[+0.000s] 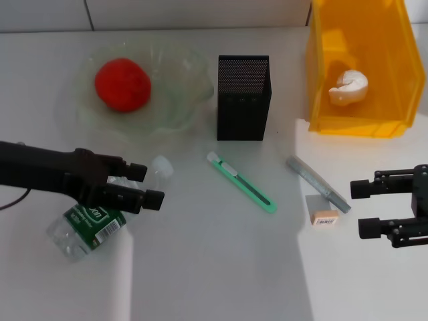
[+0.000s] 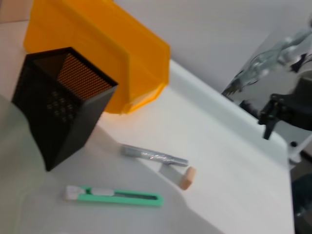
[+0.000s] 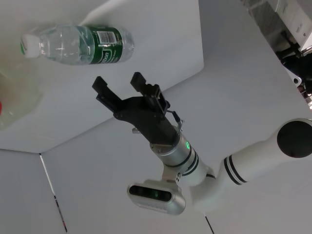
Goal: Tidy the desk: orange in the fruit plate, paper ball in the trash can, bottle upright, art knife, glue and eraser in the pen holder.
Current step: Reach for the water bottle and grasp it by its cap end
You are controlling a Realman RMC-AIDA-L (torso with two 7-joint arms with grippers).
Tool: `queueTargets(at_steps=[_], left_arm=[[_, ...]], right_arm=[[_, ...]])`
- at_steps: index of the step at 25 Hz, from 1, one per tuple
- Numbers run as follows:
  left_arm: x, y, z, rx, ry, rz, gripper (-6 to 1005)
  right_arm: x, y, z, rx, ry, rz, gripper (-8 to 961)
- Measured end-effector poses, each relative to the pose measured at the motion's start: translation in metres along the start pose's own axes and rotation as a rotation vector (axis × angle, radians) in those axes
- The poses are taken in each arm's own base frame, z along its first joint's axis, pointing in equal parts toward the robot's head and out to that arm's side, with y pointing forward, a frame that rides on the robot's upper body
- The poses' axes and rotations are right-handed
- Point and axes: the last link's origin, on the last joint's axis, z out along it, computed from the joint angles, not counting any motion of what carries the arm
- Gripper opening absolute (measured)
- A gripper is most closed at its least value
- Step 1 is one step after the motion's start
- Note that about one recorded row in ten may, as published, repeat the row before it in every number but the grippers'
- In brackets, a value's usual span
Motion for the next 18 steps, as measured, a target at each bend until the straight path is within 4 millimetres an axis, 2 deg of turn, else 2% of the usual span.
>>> queueTargets(at_steps=[1,2,4,7,8,9,11,12,13,14,18], left_arm=[[0.008,-0.002,0.002,0.038,-0.032,0.003,841],[0.008,-0.002,0.002,0.038,-0.032,0.003,841],[0.036,-0.004,0.016,0.115,-0.122,0.031,841],[0.053,-0.003,0.027,0.157,-0.164,0.068,837],[0.053,-0.003,0.027,0.157,-0.164,0.068,834],[0.062,-0.003,0.033,0.185,-0.192,0.085,832],[0.062,-0.003,0.033,0.185,-0.192,0.085,828],[0.073,-0.003,0.042,0.231,-0.238,0.099,826],[0.073,-0.003,0.042,0.231,-0.238,0.099,824],[0.089,-0.004,0.061,0.332,-0.328,0.101,821],[0.096,-0.004,0.073,0.411,-0.377,0.1,813]], right_arm=[[0.0,0.0,0.0,0.0,0.0,0.0,700],[0.001,-0.001,0.0,0.006,0.0,0.008,699],[0.005,-0.004,0.001,0.024,0.005,0.021,699],[0.007,-0.006,0.0,0.042,0.007,0.029,699],[0.008,-0.007,0.0,0.046,0.007,0.032,699],[0.008,-0.008,0.001,0.052,0.008,0.037,699],[0.009,-0.009,0.001,0.054,0.008,0.043,699],[0.008,-0.009,0.001,0.055,0.008,0.045,699],[0.009,-0.009,0.001,0.057,0.007,0.049,699],[0.009,-0.01,0.001,0.064,0.005,0.055,699],[0.01,-0.012,0.001,0.076,0.004,0.061,699]])
